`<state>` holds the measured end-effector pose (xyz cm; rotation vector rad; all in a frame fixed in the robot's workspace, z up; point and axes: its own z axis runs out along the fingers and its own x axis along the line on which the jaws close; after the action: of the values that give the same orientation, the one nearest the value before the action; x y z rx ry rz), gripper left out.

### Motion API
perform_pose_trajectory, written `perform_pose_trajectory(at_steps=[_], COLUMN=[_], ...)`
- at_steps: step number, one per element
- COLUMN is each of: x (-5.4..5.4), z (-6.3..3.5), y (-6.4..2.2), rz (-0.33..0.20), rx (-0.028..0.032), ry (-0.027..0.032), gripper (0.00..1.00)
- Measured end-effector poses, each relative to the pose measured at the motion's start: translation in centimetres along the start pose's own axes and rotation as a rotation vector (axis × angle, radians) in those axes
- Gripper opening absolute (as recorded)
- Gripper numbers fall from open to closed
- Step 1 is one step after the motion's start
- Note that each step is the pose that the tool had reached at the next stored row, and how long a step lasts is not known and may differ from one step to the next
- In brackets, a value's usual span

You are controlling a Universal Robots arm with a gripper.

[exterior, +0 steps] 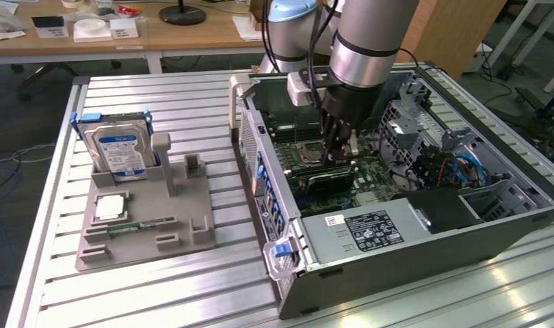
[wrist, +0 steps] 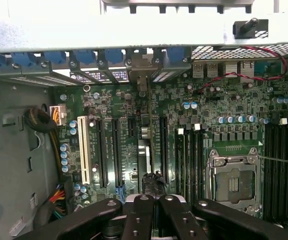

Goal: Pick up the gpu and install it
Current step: 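Press down on the gpu until it lock into place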

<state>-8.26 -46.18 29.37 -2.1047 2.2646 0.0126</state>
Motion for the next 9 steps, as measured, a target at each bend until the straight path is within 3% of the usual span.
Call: perform_pose_trajectory(at_steps=[9], x=[0.05], z=[0.41], y=[0.01], rz=[0.000], rx=[-0.0001], ry=[0.0002], gripper=[0.11])
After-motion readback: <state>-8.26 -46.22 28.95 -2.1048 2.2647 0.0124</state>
